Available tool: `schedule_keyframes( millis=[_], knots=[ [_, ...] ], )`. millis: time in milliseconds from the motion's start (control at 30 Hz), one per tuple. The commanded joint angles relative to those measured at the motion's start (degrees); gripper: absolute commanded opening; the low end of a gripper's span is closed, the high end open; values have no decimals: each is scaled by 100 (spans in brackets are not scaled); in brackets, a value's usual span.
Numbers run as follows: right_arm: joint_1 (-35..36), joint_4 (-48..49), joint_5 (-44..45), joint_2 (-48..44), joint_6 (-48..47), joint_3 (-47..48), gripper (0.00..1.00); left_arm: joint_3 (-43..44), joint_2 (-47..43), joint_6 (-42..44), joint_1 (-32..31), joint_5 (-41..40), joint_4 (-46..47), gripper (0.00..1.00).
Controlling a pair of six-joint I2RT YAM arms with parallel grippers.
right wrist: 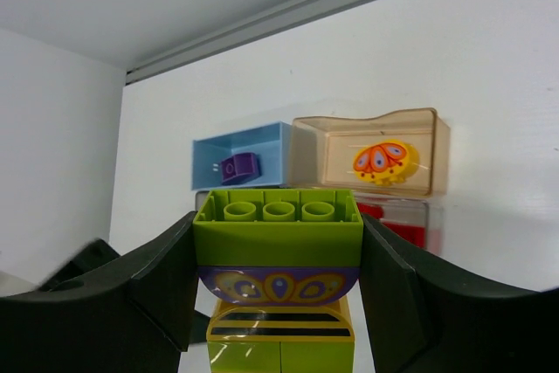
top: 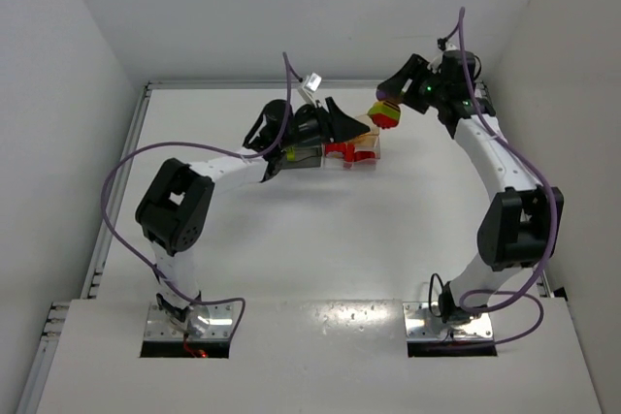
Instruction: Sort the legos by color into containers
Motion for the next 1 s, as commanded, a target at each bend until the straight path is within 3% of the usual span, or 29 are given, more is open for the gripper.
schedule_keyframes(
  millis=[0,167,567,833,933,967],
  knots=[
    [270,-149,523,75,393,542,3,-38,-114,61,-167,-244,-184,86],
    [543,-387,831,128,517,788,0,338,88,176,-220,-754,-396,86],
    [798,-475,902,23,517,683,0,823,317,536,-273,-1097,-878,87],
    [851,-422,954,92,517,797,0,771,317,747,-325,-1098,-1028,77],
    [851,-422,954,145,517,867,0,770,317,800,-325,-1098,-1028,69],
    [851,-422,954,146,517,867,0,770,317,800,-325,-1098,-1028,60]
  ],
)
